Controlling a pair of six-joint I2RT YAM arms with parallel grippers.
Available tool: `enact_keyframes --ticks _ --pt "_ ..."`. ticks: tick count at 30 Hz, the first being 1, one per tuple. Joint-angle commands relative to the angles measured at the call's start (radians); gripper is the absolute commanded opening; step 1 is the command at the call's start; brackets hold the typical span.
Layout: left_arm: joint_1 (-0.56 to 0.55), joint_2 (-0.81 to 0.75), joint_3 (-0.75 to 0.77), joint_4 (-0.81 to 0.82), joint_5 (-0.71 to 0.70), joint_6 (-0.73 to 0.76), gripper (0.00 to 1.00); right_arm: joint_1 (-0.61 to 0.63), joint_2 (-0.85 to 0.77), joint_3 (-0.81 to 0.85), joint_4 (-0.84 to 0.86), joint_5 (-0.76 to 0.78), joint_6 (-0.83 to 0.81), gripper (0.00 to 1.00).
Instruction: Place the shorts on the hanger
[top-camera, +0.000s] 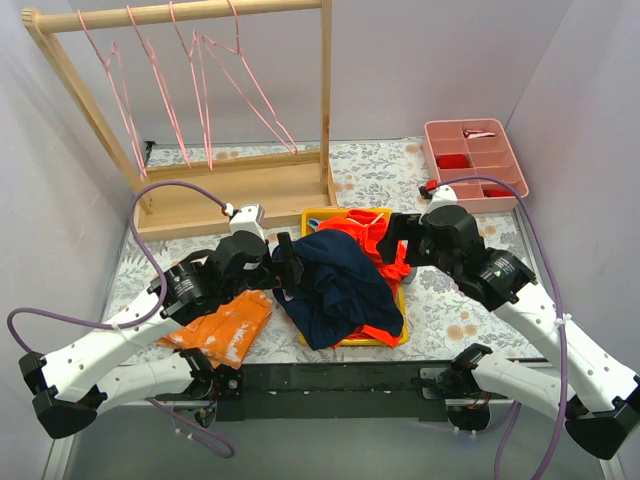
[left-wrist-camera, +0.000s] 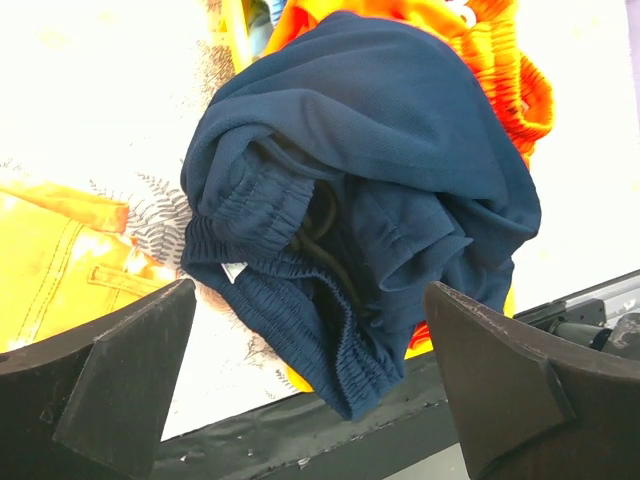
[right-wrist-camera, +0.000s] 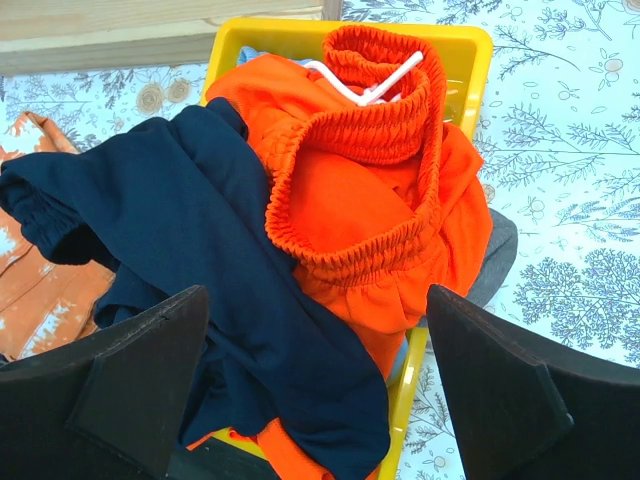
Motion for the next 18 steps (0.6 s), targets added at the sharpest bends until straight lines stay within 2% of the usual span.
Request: enact_keyframes --ticks 1,12,18 --pt "0.002 -0.021 0.023 0.019 -0.02 0.008 0.98 0.003 -0.03 0.014 0.01 0.008 -0.016 0.97" --pt "0.002 0.081 0.072 0.021 0.038 0.051 0.98 0.005 -0.044 -0.015 0.013 0.019 -0.013 0.97" --pt "-0.007 0.158 0.144 0.11 0.106 0.071 0.96 0.003 -0.059 -0.041 0.011 0.023 -0.003 0.97"
